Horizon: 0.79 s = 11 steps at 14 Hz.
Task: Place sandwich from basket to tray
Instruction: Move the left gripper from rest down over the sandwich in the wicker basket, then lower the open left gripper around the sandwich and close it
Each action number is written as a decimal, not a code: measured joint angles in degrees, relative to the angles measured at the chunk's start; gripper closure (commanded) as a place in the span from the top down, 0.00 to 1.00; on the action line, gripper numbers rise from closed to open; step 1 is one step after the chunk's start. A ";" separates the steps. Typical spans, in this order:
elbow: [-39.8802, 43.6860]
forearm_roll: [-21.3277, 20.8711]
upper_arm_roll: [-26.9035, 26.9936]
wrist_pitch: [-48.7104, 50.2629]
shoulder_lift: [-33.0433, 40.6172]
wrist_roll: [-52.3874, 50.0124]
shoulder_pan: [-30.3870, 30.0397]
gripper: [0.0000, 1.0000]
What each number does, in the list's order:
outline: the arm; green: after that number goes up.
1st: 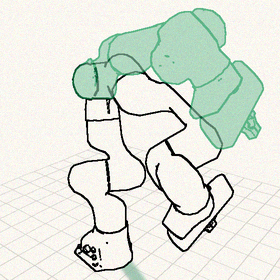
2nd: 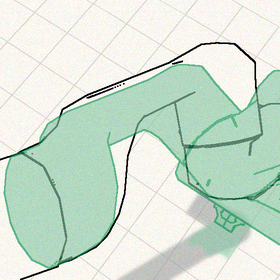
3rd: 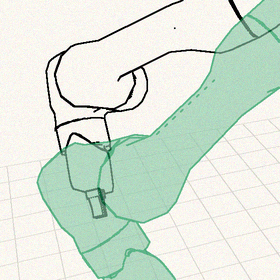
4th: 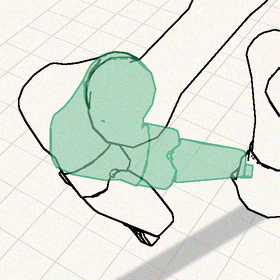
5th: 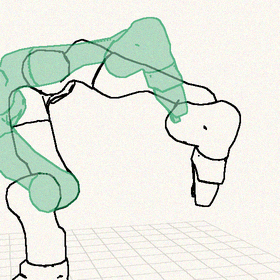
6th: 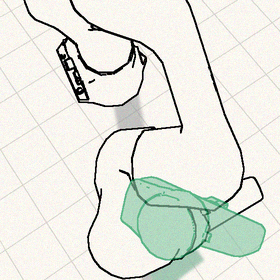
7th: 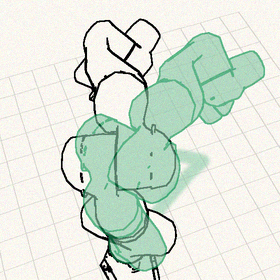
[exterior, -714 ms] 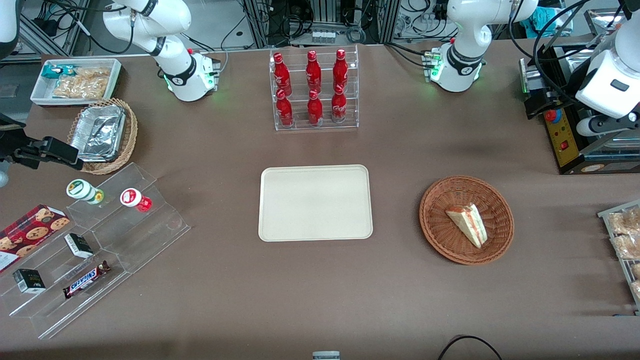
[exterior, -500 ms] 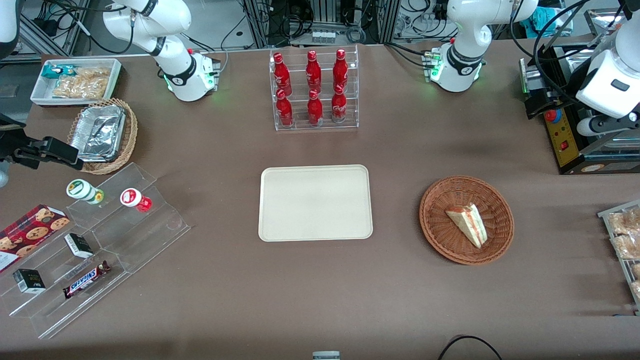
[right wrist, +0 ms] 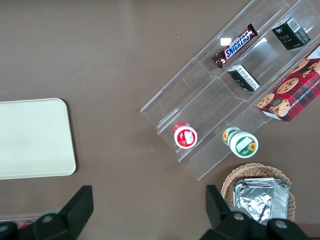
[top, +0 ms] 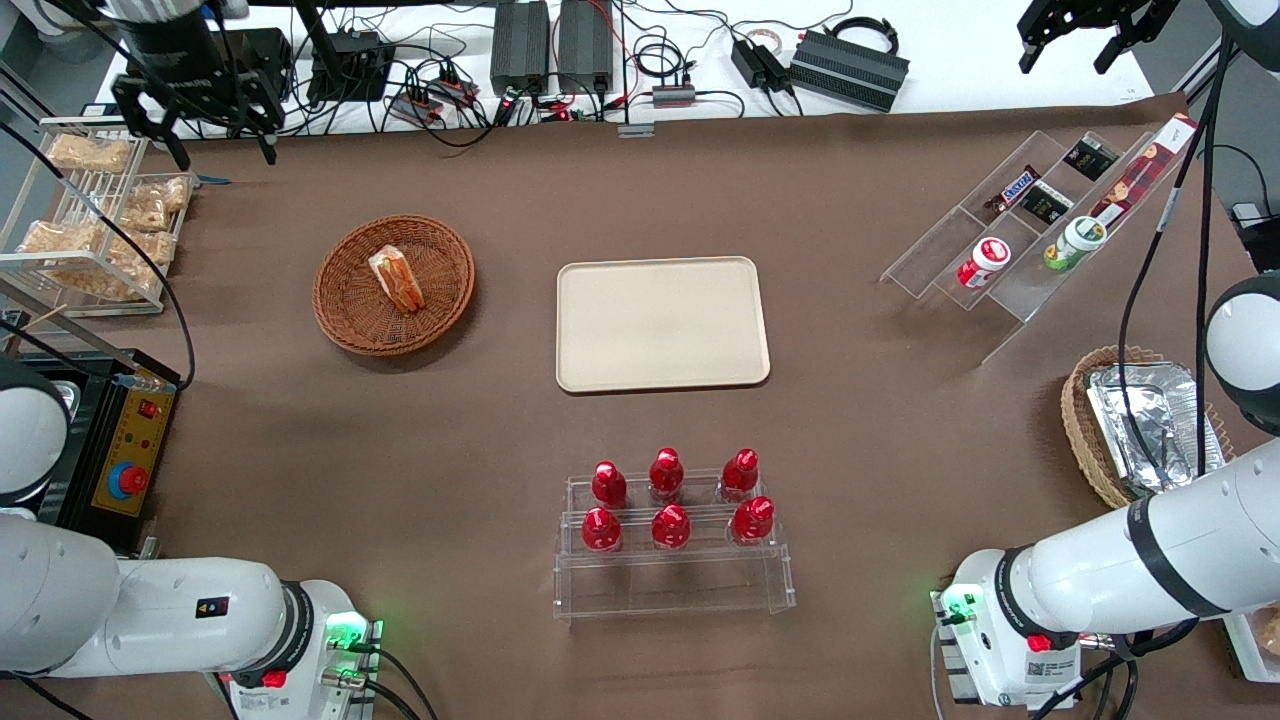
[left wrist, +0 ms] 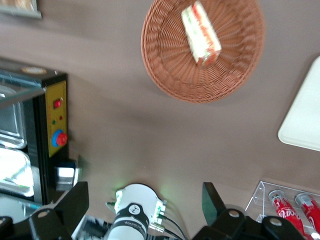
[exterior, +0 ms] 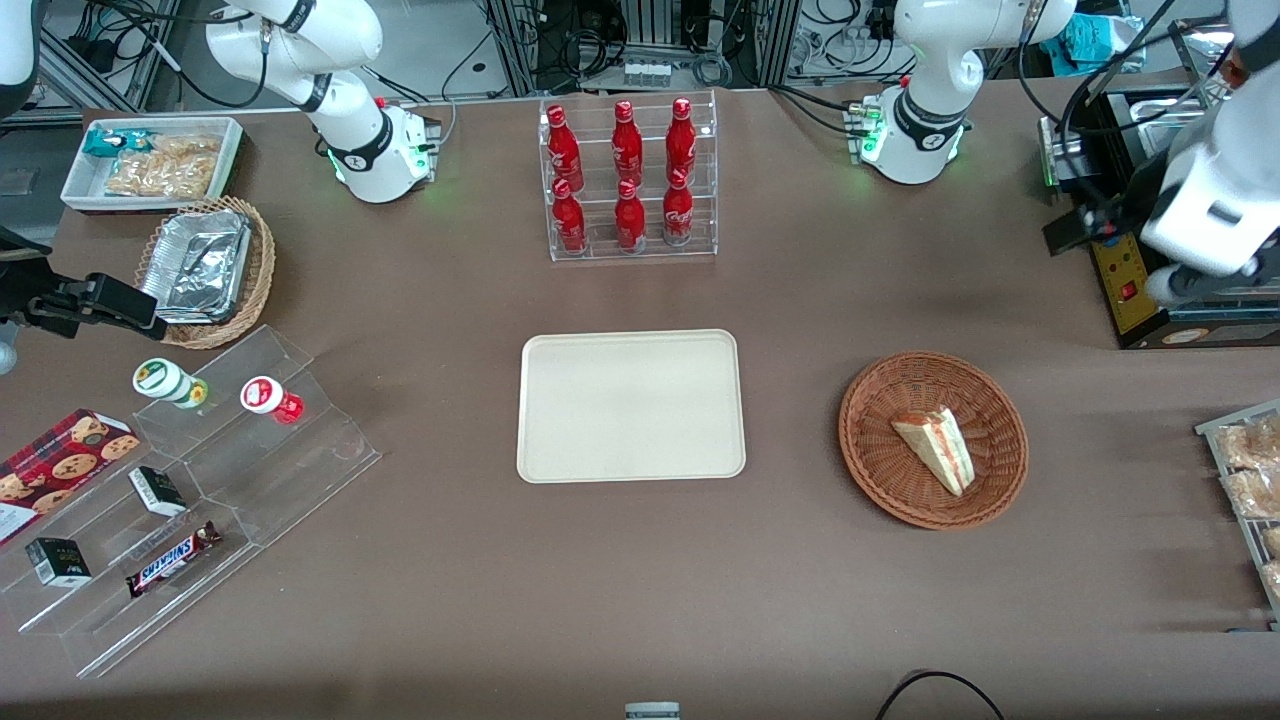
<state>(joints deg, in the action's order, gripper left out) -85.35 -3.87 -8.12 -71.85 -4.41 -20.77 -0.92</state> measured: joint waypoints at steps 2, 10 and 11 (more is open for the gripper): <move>-3.25 -0.93 -0.07 -4.96 -4.16 -4.25 0.20 1.00; -15.91 -1.33 -0.27 -32.31 -15.27 -22.16 0.71 1.00; -16.01 -1.33 -0.36 -35.29 -16.88 -23.84 0.82 1.00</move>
<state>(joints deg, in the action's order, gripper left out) -101.35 -5.20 -8.48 -107.15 -21.29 -44.61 -0.10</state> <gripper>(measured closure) 0.000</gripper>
